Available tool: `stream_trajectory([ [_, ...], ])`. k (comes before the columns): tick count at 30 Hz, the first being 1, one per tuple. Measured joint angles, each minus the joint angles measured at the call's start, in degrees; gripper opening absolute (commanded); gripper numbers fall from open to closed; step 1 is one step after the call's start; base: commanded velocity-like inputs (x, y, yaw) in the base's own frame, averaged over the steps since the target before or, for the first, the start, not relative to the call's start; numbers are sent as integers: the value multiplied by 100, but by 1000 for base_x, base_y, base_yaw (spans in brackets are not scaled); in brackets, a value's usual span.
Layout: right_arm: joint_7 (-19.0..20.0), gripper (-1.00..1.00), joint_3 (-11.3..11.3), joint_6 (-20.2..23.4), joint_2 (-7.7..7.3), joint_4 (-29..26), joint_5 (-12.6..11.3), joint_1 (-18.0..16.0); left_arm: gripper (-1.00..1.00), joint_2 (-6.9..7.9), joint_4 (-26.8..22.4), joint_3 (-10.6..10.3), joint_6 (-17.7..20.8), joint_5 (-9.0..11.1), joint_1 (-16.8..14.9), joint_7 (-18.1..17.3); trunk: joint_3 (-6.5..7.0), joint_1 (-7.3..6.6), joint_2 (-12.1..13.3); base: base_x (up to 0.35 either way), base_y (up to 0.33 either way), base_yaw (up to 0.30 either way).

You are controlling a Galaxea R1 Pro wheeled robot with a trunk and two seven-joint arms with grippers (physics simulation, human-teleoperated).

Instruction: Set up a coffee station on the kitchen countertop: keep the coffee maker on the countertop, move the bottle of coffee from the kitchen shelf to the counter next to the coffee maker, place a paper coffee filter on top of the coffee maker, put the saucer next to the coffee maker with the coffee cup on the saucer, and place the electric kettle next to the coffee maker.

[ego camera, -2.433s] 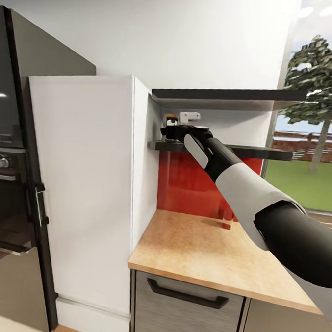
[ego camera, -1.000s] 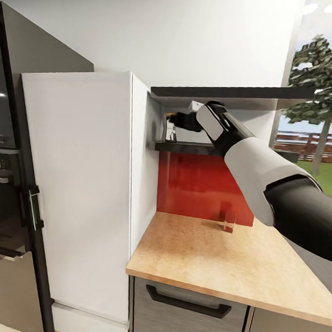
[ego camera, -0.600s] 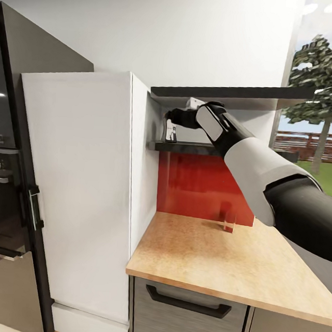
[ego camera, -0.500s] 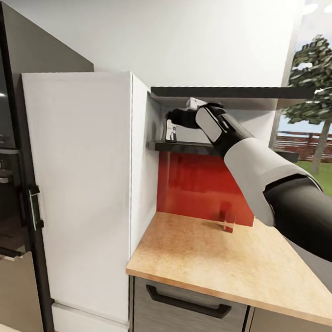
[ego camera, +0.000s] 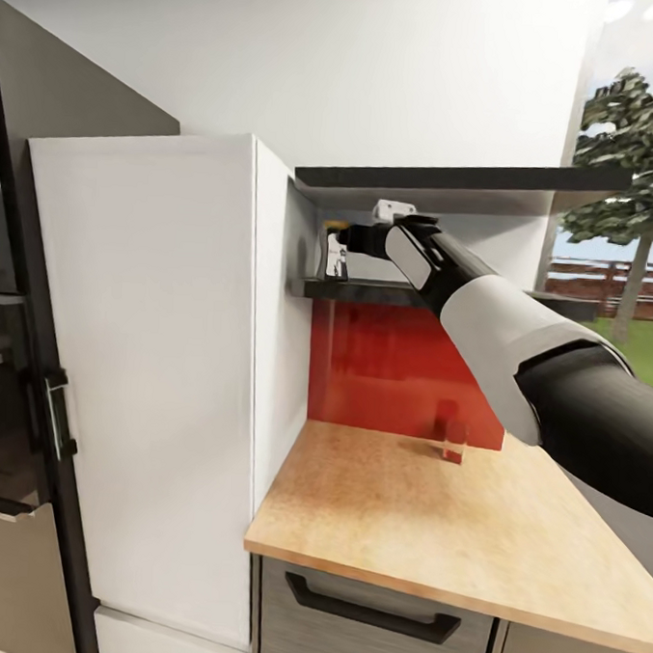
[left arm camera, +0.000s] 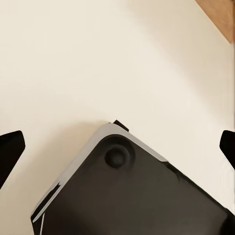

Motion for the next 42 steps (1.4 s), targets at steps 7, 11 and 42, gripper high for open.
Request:
stream_trajectory([
  [7, 6, 100, -12, -15, 0, 98, 90, 0, 100, 0, 0, 3, -4, 8, 0, 0, 0, 2, 0, 58, 0, 0],
  [11, 64, 100, -13, -14, 0, 113, 113, 0, 100, 0, 0, 3, -8, 9, 0, 0, 0, 3, 0, 6, 0, 0],
  [42, 342, 100, -9, -13, 0, 115, 92, 1, 100, 18, 70, 8, -18, 11, 0, 0, 0, 0, 0, 83, 48, 0],
])
